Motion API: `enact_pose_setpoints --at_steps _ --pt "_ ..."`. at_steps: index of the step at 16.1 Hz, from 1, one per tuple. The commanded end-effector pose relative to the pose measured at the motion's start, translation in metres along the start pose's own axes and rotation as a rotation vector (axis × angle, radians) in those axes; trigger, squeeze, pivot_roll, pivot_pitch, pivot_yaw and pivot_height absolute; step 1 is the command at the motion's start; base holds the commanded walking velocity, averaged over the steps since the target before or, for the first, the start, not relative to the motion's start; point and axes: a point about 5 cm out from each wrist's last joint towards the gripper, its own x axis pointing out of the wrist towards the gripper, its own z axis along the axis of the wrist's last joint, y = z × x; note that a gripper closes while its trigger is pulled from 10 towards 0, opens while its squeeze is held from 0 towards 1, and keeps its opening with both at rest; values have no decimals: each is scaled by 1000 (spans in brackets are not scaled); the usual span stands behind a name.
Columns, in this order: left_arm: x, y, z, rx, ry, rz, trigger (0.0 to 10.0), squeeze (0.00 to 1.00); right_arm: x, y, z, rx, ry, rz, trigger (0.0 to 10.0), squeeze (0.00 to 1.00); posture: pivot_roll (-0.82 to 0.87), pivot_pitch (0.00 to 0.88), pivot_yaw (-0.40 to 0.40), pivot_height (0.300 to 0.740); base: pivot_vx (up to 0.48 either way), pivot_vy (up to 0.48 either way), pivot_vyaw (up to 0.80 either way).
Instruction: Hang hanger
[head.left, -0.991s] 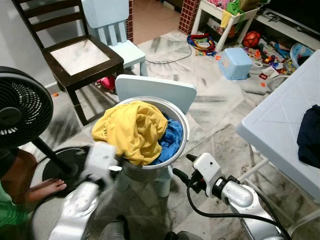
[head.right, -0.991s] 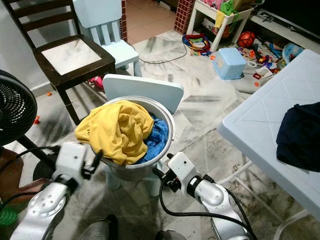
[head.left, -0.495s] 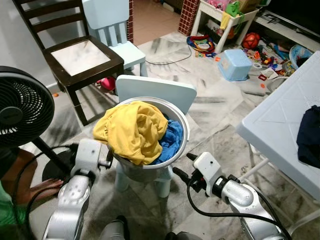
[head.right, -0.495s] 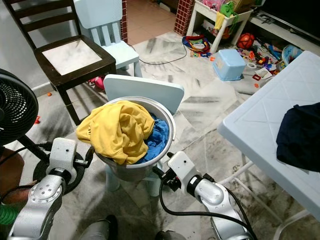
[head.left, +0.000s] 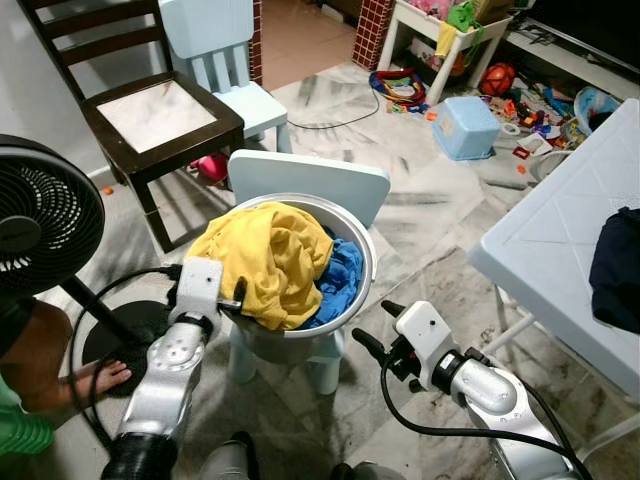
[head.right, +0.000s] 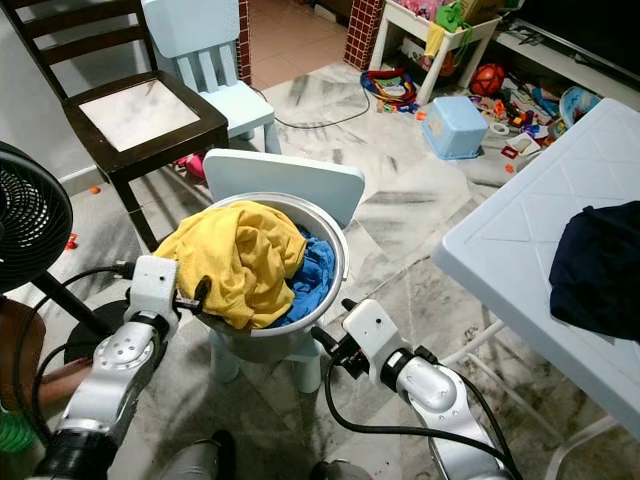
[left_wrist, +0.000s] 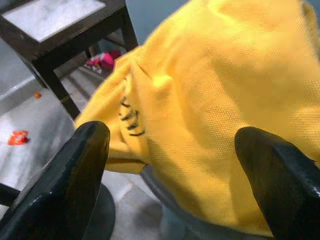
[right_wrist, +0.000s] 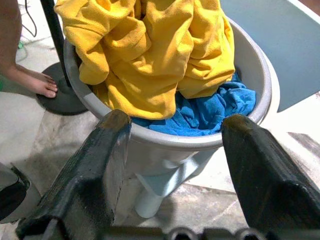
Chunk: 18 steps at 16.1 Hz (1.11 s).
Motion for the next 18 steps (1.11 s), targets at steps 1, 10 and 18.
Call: enact_pose_setpoints --at_steps 1,10,18 --pt "2 -4 -3 -8 3 -3 10000 0 -5 -4 2 -11 -2 -21 10000 0 -36 153 -101 740 0 0 0" --pt "26 -29 -14 -113 76 -70 0 0 -9 -6 5 -30 -4 -31 10000 0 -72 150 -92 740 0 0 0" --pt "28 -29 -18 -146 74 -62 0 0 -10 -4 4 -32 10 -16 10000 0 -68 151 -96 740 0 0 0"
